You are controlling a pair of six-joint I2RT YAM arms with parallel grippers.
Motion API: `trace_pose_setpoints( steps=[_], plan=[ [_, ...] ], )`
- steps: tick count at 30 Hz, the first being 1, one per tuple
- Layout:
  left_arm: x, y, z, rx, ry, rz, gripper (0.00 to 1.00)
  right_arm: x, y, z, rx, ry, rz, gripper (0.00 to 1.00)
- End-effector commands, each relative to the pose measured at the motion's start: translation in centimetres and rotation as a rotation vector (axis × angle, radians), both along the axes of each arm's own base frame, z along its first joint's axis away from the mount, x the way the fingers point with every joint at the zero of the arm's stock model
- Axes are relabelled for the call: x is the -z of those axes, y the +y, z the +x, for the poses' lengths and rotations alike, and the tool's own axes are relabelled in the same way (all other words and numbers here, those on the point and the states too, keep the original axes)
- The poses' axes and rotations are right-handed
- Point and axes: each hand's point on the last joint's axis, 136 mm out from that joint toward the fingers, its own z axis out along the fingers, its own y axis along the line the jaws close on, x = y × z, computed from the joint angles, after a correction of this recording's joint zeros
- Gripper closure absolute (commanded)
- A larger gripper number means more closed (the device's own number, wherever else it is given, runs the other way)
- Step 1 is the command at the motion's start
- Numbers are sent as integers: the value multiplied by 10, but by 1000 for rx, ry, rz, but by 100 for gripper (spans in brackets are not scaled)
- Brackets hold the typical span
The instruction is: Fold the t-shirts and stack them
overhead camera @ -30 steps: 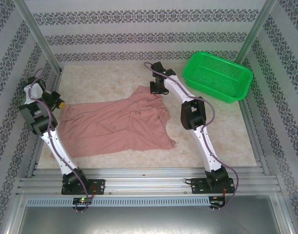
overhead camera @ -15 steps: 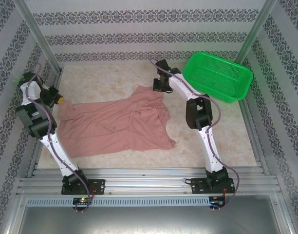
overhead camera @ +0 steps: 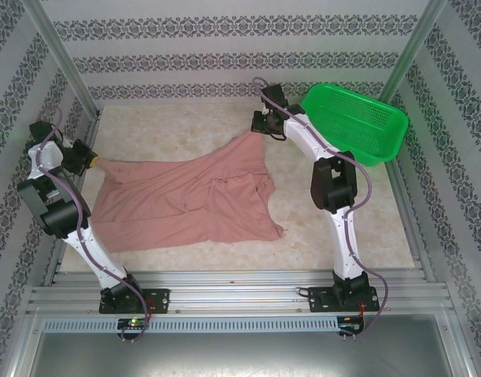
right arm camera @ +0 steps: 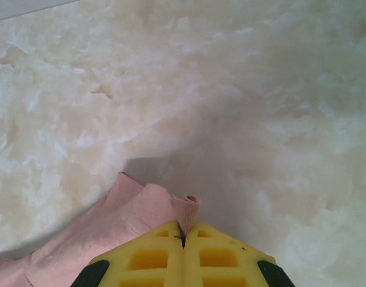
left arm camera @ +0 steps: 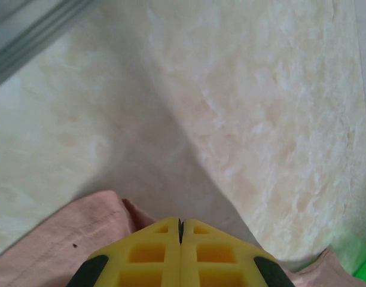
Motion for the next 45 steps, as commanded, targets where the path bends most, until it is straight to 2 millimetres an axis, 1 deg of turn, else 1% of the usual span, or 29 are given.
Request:
trace_pose_setpoints(
  steps=[1, 4, 8, 11, 15, 18, 23, 26, 28, 32, 35, 40, 41, 45],
  plan=[
    [-39, 12, 9, -16, -139, 49, 100, -32, -2, 3, -23, -69, 29, 100],
    [-46, 8, 12, 4, -173, 41, 100, -37, 3, 1, -47, -74, 37, 100],
    [-59, 8, 8, 5, -212, 59, 100, -44, 7, -13, -93, -68, 24, 100],
    [-67, 10, 1, -2, -231, 60, 100, -52, 8, -31, -129, -61, 21, 100],
    [-71, 4, -9, -17, -265, 29, 100, -62, 9, -60, -169, -64, 7, 100],
    [-63, -4, -18, -25, -262, 7, 100, -64, 12, -84, -193, -59, 21, 100],
    [-51, -10, -42, -77, -235, -29, 100, -58, 11, -120, -205, -24, 16, 100],
    [-44, -7, -60, -112, -207, -28, 100, -54, 15, -141, -216, -2, 44, 100],
    [-39, -5, -73, -146, -199, -35, 100, -50, 16, -156, -235, 12, 27, 100],
    [-34, -3, -94, -188, -189, -36, 100, -44, 14, -183, -249, 38, 11, 100],
    [-31, -5, -106, -199, -179, -40, 100, -42, 10, -201, -246, 53, 20, 100],
    [-21, -14, -122, -219, -158, -67, 100, -43, 6, -228, -249, 69, 28, 100],
    [-20, -8, -130, -246, -156, -66, 100, -41, 6, -234, -248, 76, 32, 100],
    [-17, -6, -142, -280, -149, -72, 100, -39, 6, -249, -262, 83, 34, 100]
  ],
)
